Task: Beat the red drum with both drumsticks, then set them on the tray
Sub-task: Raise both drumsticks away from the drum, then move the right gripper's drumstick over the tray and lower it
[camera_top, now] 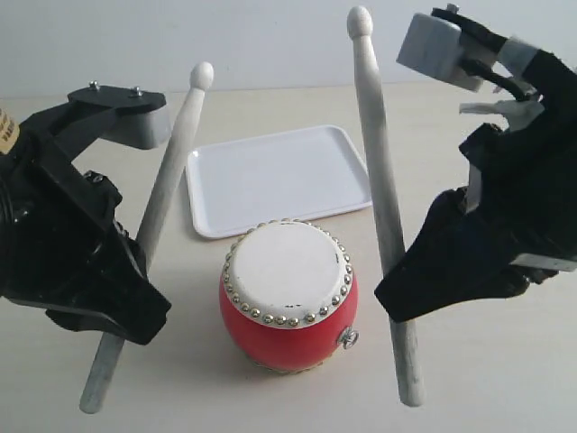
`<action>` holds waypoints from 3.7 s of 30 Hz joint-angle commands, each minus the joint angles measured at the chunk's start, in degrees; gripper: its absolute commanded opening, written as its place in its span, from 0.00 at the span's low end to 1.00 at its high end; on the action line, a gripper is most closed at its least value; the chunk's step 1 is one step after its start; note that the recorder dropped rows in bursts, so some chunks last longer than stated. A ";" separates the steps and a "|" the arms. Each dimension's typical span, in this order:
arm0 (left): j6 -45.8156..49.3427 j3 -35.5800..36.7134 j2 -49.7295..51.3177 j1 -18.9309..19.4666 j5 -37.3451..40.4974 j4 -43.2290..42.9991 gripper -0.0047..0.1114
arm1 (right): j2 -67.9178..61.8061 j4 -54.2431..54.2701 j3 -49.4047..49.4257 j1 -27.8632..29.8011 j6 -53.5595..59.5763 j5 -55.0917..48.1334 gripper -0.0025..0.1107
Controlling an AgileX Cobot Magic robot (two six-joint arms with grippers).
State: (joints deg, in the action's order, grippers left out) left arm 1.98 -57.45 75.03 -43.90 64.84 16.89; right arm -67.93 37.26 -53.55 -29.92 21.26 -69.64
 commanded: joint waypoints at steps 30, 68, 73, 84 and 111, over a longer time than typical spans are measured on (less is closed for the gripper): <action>-7.08 10.27 -14.19 -0.08 3.70 -0.17 0.04 | -36.06 -27.99 -34.99 3.16 -6.19 -0.32 0.02; -7.80 15.41 -17.13 -0.08 -8.28 3.25 0.04 | -58.27 -54.16 -52.65 4.75 34.88 23.29 0.02; -5.57 15.99 -17.13 -0.08 -8.01 2.46 0.04 | -60.33 -54.91 -52.65 2.99 33.93 23.54 0.02; -5.22 24.49 -17.13 -0.08 -5.69 1.92 0.04 | -60.90 -55.87 -52.65 -0.41 34.11 26.34 0.02; 0.68 25.63 -17.13 -0.08 -8.66 2.91 0.04 | -62.54 -63.32 -52.65 -1.15 30.91 25.17 0.02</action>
State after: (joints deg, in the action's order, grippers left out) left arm 1.98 -31.81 58.31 -43.90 56.49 19.26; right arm -129.34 -24.92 -105.96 -31.25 52.69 -45.30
